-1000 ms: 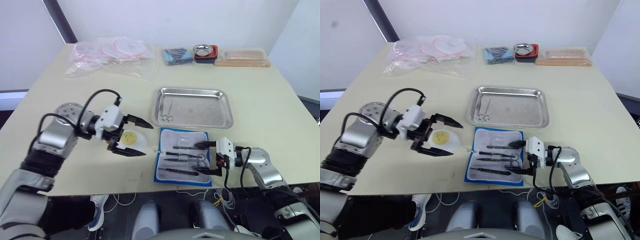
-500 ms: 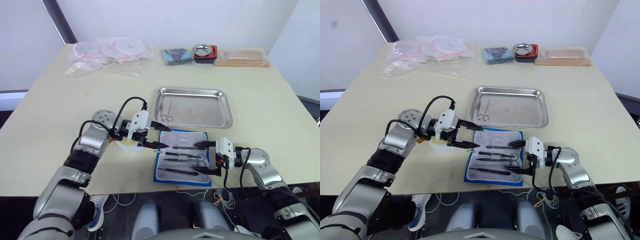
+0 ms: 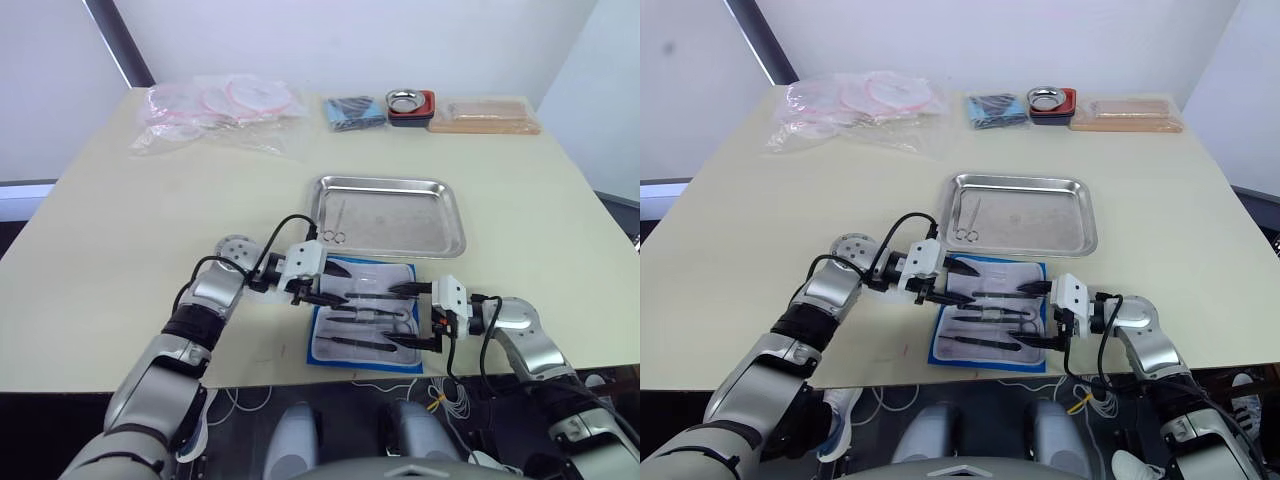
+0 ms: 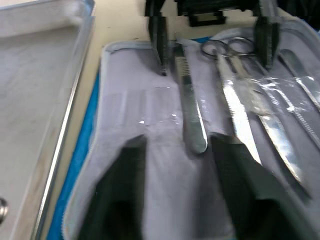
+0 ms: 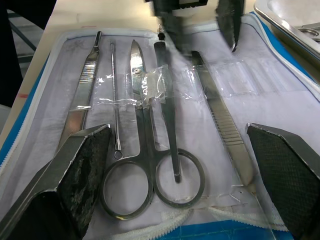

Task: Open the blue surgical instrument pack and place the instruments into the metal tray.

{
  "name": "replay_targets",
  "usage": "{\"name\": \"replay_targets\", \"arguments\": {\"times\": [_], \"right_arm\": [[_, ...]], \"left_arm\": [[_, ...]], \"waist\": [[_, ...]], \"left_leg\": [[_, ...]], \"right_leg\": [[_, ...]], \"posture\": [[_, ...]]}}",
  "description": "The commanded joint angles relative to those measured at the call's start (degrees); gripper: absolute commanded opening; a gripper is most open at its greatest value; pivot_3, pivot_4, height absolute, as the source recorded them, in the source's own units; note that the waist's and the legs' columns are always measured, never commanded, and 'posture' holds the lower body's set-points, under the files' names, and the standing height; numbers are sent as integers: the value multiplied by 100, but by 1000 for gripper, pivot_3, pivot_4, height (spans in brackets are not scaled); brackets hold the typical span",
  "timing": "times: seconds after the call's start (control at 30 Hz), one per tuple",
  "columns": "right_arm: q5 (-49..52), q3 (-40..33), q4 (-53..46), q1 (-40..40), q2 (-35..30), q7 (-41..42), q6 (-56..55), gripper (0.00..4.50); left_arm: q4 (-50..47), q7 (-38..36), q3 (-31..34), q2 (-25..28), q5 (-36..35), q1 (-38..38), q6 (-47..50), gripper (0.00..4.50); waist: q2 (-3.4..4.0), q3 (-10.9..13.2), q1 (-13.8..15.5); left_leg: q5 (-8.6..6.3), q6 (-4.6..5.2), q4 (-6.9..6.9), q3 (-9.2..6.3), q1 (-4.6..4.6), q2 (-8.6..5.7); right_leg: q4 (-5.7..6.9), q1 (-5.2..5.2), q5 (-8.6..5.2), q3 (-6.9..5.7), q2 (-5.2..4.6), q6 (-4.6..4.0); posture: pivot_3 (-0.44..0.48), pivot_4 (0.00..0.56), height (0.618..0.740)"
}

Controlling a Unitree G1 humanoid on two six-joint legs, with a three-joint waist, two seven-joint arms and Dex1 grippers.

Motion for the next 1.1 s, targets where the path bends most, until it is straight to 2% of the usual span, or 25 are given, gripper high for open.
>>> {"name": "replay_targets", "arguments": {"times": [0.03, 0.4, 0.5, 0.57, 0.6, 0.9, 1.1], "right_arm": [[-434, 323, 516, 404, -54, -109, 367, 4500], [-439, 328, 512, 404, -61, -134, 360, 4500], [-443, 329, 520, 402, -59, -141, 359, 4500], [-442, 330, 524, 398, -54, -144, 362, 4500], [-443, 331, 528, 396, -53, -144, 358, 4500], [-438, 331, 545, 394, -45, -139, 345, 4500], [-438, 342, 588, 370, -11, -140, 339, 4500]], "left_arm": [[69, -24, 26, -26, 141, -75, -133, 1888], [71, -208, -30, -93, 189, 115, -56, 1888], [60, -239, -19, -104, 177, 148, -30, 1054], [64, -232, -2, -111, 178, 154, -22, 139], [69, -226, 4, -114, 183, 155, -25, 53], [-84, -268, 14, 9, 212, 118, 50, 53], [-591, -426, -78, 200, 296, -102, 550, 53]], "waist": [[-1, -1, 0], [13, -10, -1], [15, -11, -1], [17, -13, 0], [17, -14, 0], [20, -15, -2], [20, -15, -4]], "left_leg": [[0, 0, 0, 0, 0, 0], [0, 0, 0, 0, 0, 0], [0, 0, 0, 0, 0, 0], [0, 0, 0, 0, 1, 0], [0, 0, 0, -1, 1, 0], [0, 0, 0, -1, 1, 0], [0, 0, 0, -2, 0, 0]], "right_leg": [[0, 0, 0, 0, 0, 0], [0, 0, 4, -1, 0, -7], [0, 0, 4, 0, 0, -7], [0, 0, 4, 0, 0, -7], [0, 0, 4, -1, 0, -7], [0, 0, 4, 0, 0, -6], [0, 0, 2, -1, 1, -4]], "posture": [[0, 150, 740], [0, 150, 740], [0, 150, 740], [0, 150, 740], [0, 150, 740], [0, 150, 740], [0, 150, 740]]}}
